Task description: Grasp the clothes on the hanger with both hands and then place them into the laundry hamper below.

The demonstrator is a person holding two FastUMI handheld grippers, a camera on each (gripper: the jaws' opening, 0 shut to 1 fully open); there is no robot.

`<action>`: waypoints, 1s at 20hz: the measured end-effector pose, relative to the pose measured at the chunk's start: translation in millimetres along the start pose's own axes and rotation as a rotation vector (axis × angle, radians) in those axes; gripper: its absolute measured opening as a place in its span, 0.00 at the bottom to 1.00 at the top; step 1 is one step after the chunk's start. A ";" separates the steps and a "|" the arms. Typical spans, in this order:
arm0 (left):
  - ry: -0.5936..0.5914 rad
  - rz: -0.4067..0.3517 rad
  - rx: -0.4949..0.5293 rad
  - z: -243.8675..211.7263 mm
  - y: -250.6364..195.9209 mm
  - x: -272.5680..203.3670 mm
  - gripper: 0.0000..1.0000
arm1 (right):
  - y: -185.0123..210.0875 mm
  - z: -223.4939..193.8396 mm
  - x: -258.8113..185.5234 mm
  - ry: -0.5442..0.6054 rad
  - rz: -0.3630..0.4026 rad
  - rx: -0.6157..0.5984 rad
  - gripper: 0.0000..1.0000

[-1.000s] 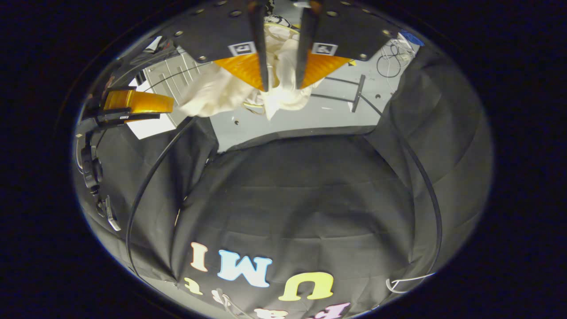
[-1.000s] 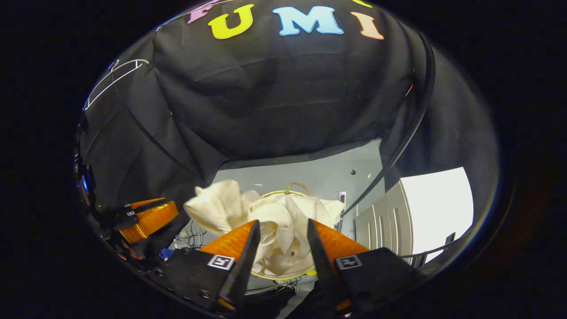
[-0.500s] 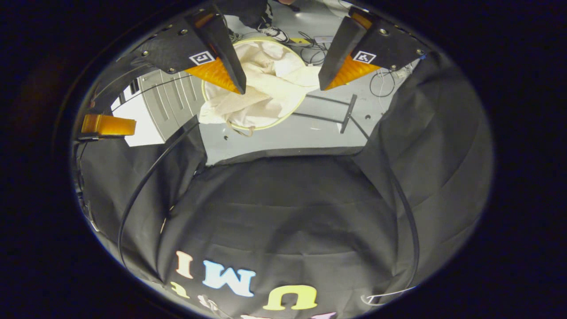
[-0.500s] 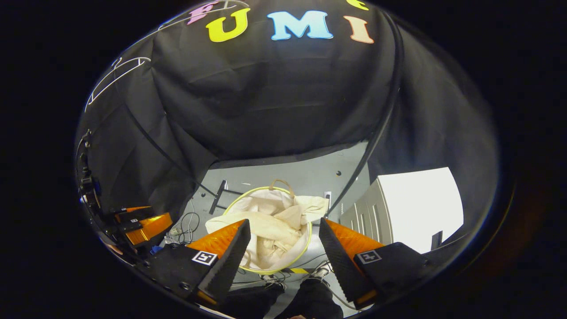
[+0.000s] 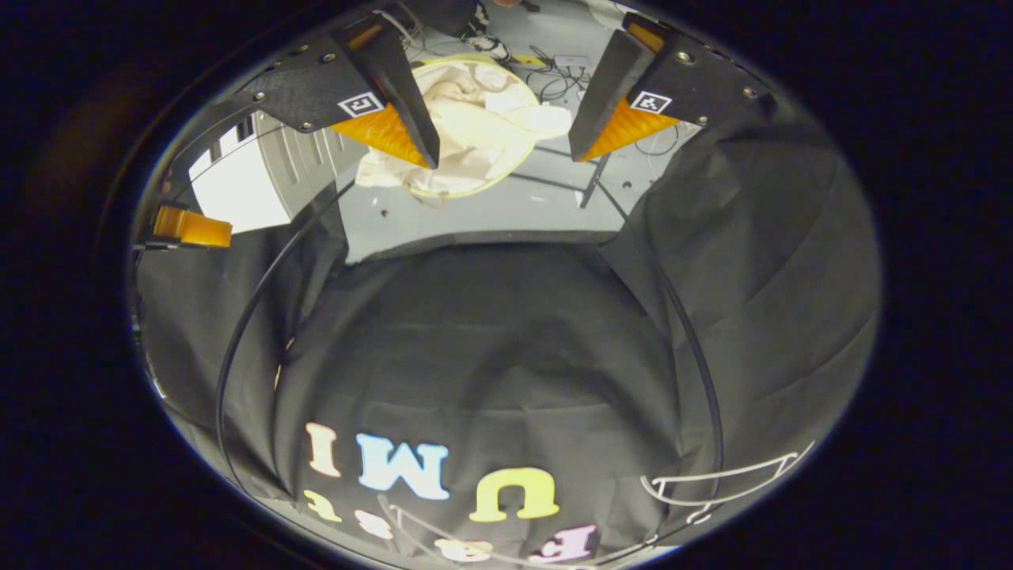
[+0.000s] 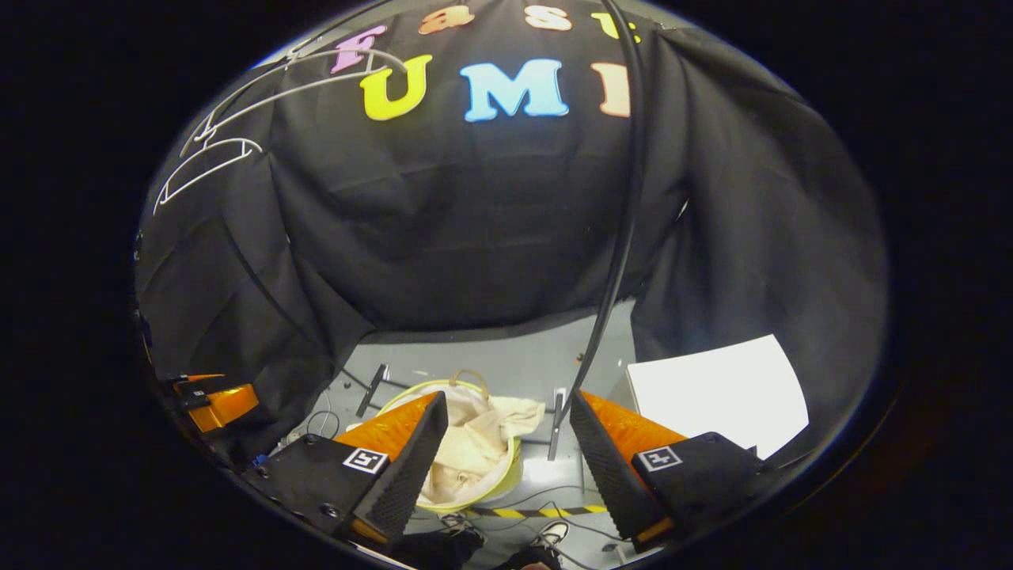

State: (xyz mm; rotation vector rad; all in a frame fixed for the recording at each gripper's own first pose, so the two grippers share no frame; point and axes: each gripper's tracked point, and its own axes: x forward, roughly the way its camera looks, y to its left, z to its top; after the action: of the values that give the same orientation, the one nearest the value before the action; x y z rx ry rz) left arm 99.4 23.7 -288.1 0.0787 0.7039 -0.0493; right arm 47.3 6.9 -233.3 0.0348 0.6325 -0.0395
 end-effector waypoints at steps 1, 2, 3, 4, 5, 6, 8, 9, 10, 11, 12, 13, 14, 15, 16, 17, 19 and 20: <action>-0.056 0.012 0.002 22.4 -6.3 -11.2 0.96 | -7.4 11.7 -3.6 -0.040 -0.007 -0.008 0.98; -0.113 0.024 0.008 43.2 -11.8 -20.9 0.96 | -15.3 25.1 -9.8 -0.089 -0.017 -0.019 0.98; -0.183 0.039 0.018 69.7 -16.8 -35.0 0.96 | -21.6 38.8 -14.9 -0.136 -0.025 -0.031 0.98; -0.239 0.052 0.024 90.1 -20.8 -47.7 0.96 | -27.7 51.7 -22.4 -0.179 -0.030 -0.043 0.99; -0.301 0.065 0.024 114.4 -25.9 -67.0 0.96 | -32.4 64.6 -31.3 -0.223 -0.034 -0.051 0.98; -0.366 0.070 0.017 135.3 -33.8 -81.9 0.95 | -36.5 76.6 -40.7 -0.272 -0.036 -0.053 0.99; -0.496 0.071 -0.004 181.8 -51.4 -113.2 0.95 | -43.6 105.4 -58.3 -0.375 -0.033 -0.045 0.98; -0.550 0.075 -0.009 199.0 -57.9 -130.4 0.95 | -46.8 119.6 -67.6 -0.421 -0.026 -0.038 0.98; -0.599 0.078 -0.008 215.2 -63.1 -144.5 0.95 | -49.5 130.6 -77.6 -0.459 -0.020 -0.033 0.98; -0.640 0.085 -0.010 224.2 -67.4 -154.8 0.95 | -54.3 142.7 -89.8 -0.503 -0.018 -0.032 0.98; -0.669 0.088 -0.015 231.5 -72.1 -165.9 0.95 | -60.3 151.9 -97.6 -0.531 -0.024 -0.032 0.98; -0.698 0.092 -0.027 240.8 -76.1 -175.5 0.95 | -67.4 158.5 -105.4 -0.556 -0.032 -0.029 0.98; -0.720 0.090 -0.048 246.0 -78.9 -184.0 0.95 | -71.7 164.7 -114.1 -0.582 -0.031 -0.026 0.98; -0.736 0.090 -0.070 245.9 -84.9 -192.7 0.95 | -76.5 169.9 -124.5 -0.616 -0.030 -0.015 0.98; -0.750 0.094 -0.092 242.7 -90.6 -197.9 0.95 | -81.8 172.4 -136.5 -0.653 -0.023 -0.003 0.98; -0.751 0.094 -0.107 235.2 -91.9 -199.1 0.95 | -84.7 172.8 -145.1 -0.690 -0.002 0.008 0.98; -0.762 0.109 -0.135 220.7 -95.8 -199.4 0.94 | -88.6 162.8 -149.4 -0.735 0.039 0.021 0.97; -0.789 0.134 -0.137 210.8 -94.4 -203.7 0.94 | -96.7 144.9 -156.4 -0.731 0.039 0.029 0.98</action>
State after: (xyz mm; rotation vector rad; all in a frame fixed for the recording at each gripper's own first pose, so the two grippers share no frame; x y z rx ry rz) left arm 73.4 -85.2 -1.2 -0.0276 -0.0883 0.0946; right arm 2.3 -92.0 -26.0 0.0574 -0.0994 -0.0208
